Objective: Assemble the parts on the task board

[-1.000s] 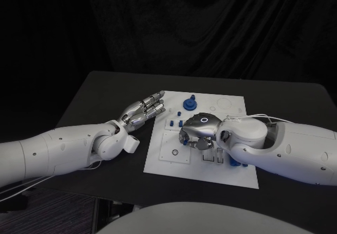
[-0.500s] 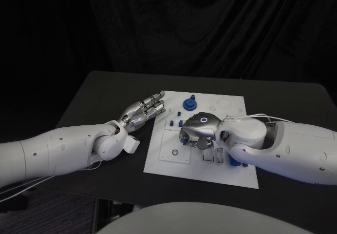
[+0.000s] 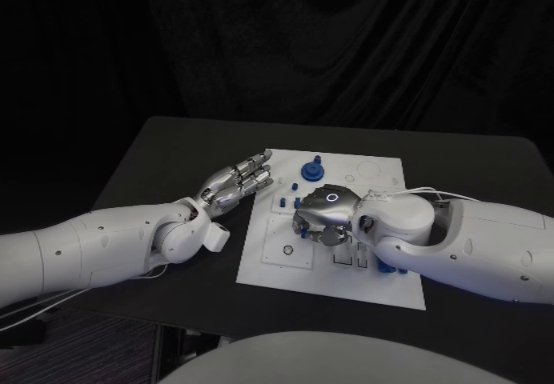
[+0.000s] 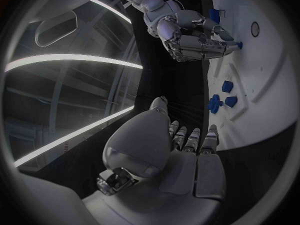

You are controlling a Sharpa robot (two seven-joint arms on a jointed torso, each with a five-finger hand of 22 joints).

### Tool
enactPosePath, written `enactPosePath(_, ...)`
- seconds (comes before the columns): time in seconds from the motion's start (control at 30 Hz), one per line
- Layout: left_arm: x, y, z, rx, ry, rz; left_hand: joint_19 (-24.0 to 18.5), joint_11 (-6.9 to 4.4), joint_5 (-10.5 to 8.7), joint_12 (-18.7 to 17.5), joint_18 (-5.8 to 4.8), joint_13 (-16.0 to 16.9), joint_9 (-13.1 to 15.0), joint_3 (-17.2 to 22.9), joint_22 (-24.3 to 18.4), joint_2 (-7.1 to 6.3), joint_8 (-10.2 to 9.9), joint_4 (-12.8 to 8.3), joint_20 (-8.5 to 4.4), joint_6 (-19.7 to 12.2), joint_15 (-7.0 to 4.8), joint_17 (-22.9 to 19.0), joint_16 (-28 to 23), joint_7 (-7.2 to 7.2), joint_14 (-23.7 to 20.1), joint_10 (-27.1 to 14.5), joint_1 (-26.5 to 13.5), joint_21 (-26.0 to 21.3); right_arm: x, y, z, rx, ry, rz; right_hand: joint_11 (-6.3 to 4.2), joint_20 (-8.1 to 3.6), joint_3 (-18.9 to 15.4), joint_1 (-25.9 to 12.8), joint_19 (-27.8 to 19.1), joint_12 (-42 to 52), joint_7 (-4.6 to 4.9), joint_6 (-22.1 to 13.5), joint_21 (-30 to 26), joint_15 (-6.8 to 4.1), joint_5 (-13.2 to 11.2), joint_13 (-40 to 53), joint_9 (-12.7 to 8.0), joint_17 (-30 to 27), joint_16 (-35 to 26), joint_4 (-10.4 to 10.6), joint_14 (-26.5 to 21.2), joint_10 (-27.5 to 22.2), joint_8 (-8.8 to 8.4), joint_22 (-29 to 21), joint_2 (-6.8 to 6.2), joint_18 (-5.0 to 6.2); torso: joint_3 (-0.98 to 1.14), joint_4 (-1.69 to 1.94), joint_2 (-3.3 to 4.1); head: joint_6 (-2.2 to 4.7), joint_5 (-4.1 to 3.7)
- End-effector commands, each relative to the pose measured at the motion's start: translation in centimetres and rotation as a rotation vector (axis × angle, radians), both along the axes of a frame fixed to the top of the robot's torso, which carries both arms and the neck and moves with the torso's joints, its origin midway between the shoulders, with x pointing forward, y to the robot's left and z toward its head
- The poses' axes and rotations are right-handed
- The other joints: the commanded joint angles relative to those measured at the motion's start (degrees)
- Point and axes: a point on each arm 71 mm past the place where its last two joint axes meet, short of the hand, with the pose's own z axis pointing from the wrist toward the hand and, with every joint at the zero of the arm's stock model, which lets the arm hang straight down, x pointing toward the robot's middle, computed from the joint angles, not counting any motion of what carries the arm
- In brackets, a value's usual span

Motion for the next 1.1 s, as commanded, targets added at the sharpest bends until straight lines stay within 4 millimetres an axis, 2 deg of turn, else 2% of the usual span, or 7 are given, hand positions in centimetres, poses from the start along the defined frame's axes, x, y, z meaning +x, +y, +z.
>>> enactPosePath(0.03, -0.10, -0.10, 0.44, -0.052, -0.050, -0.004, 0.11, -0.02, 0.23, -0.21, 0.57, -0.02, 0.06, 0.33, 0.02, 0.22, 0.29, 0.00, 0.11, 0.38, 0.46, -0.05, -0.21, 0.26, 0.18, -0.21, 0.37, 0.28, -0.14, 0.14, -0.16, -0.008, -0.008, -0.002, 0.06, -0.13, -0.06, -0.05, -0.31, -0.32, 0.13, 0.06, -0.22, -0.16, 0.11, -0.08, -0.06, 0.02, -0.23, -0.09, -0.43, 0.41, -0.21, 6.76, -0.40, 0.49, 0.01, 0.01, 0.01, 0.00, -0.02)
enactPosePath(0.77, -0.15, -0.19, 0.24, -0.050, -0.037, -0.011, 0.14, -0.02, 0.37, -0.21, 0.55, -0.02, 0.05, 0.52, 0.04, 0.20, 0.28, -0.24, 0.24, 0.41, 0.72, -0.05, -0.21, 0.66, 0.18, -0.22, 0.62, 0.29, -0.24, -0.23, -0.49, -0.038, 0.008, -0.018, 0.05, -0.11, -0.03, -0.01, -0.82, -0.57, 0.13, 0.08, -1.25, -0.14, 0.14, -0.16, -0.41, -0.62, -0.65, -0.33, -0.85, 0.68, -0.63, 6.51, -0.68, 0.68, 0.02, -0.04, -0.03, 0.00, 0.08)
enactPosePath(0.9, -0.16, -0.19, 0.21, -0.049, -0.035, -0.011, 0.14, -0.02, 0.37, -0.21, 0.55, -0.02, 0.05, 0.52, 0.04, 0.20, 0.28, -0.24, 0.24, 0.41, 0.72, -0.05, -0.21, 0.66, 0.18, -0.22, 0.62, 0.29, -0.24, -0.27, -0.51, -0.035, 0.007, -0.019, 0.29, -0.03, 0.07, -0.21, -0.94, -1.08, 0.40, -0.61, -1.28, 0.02, 0.16, -0.34, -0.94, -0.70, -0.70, -0.32, -1.00, 0.39, -1.42, 6.51, -0.87, 0.66, 0.03, -0.02, -0.02, 0.00, 0.03)
enactPosePath(0.93, -0.16, -0.19, 0.20, -0.049, -0.035, -0.011, 0.15, -0.02, 0.39, -0.21, 0.55, -0.02, 0.05, 0.56, 0.05, 0.18, 0.28, -0.33, 0.27, 0.44, 0.77, -0.05, -0.21, 0.77, 0.18, -0.23, 0.69, 0.30, -0.23, -0.28, -0.53, -0.035, 0.007, -0.020, 1.00, 0.31, 0.36, -0.71, -1.25, -2.14, 1.23, -3.57, -1.80, 0.58, -0.28, -0.71, -2.25, -1.06, -0.90, -0.10, -1.28, -0.87, -3.60, 6.38, -1.32, 0.67, 0.03, -0.03, -0.02, 0.00, 0.07)
enactPosePath(0.97, -0.16, -0.18, 0.20, -0.049, -0.036, -0.010, 0.15, -0.02, 0.39, -0.21, 0.55, -0.02, 0.05, 0.56, 0.05, 0.18, 0.28, -0.33, 0.27, 0.44, 0.77, -0.05, -0.21, 0.77, 0.18, -0.23, 0.69, 0.30, -0.23, -0.30, -0.53, -0.034, 0.007, -0.020, 1.08, 0.47, 0.54, -0.86, -1.45, -2.59, 1.14, -4.79, -2.16, 0.69, -0.52, -0.85, -2.87, -1.23, -0.99, -0.05, -1.43, -1.44, -4.45, 6.29, -1.56, 0.74, 0.03, -0.03, -0.02, 0.00, 0.10)
enactPosePath(1.07, -0.15, -0.16, 0.19, -0.048, -0.037, -0.009, 0.17, 0.57, 0.40, -0.19, 0.54, 0.00, -0.06, 0.70, 0.04, 0.13, 0.12, -0.53, 0.38, -0.29, 0.94, -0.05, -0.21, 0.37, 0.18, -0.16, 0.83, 0.31, -0.23, -0.35, -0.58, -0.033, 0.008, -0.019, 1.77, 0.96, 0.75, -1.66, -2.11, -3.89, -1.04, -11.40, -3.39, 1.36, -1.45, -1.24, -5.31, -2.01, -1.44, 0.39, -2.09, -3.82, -4.80, 5.98, -2.44, 0.96, 0.03, -0.01, -0.02, 0.00, 0.15)
enactPosePath(1.1, -0.15, -0.15, 0.19, -0.048, -0.037, -0.008, 0.19, 0.69, 0.40, -0.18, 0.54, 0.01, -0.08, 0.73, 0.07, 0.13, 0.09, -0.55, 0.40, -0.43, 0.99, -0.05, -0.21, 0.30, 0.18, -0.13, 0.84, 0.32, -0.23, -0.37, -0.60, -0.034, 0.008, -0.019, 1.89, 1.08, 0.71, -1.80, -2.18, -3.99, -1.45, -12.15, -3.52, 1.37, -1.63, -1.25, -5.66, -2.14, -1.49, 0.48, -2.20, -4.15, -4.84, 5.95, -2.55, 0.97, 0.03, 0.00, -0.01, 0.00, 0.16)
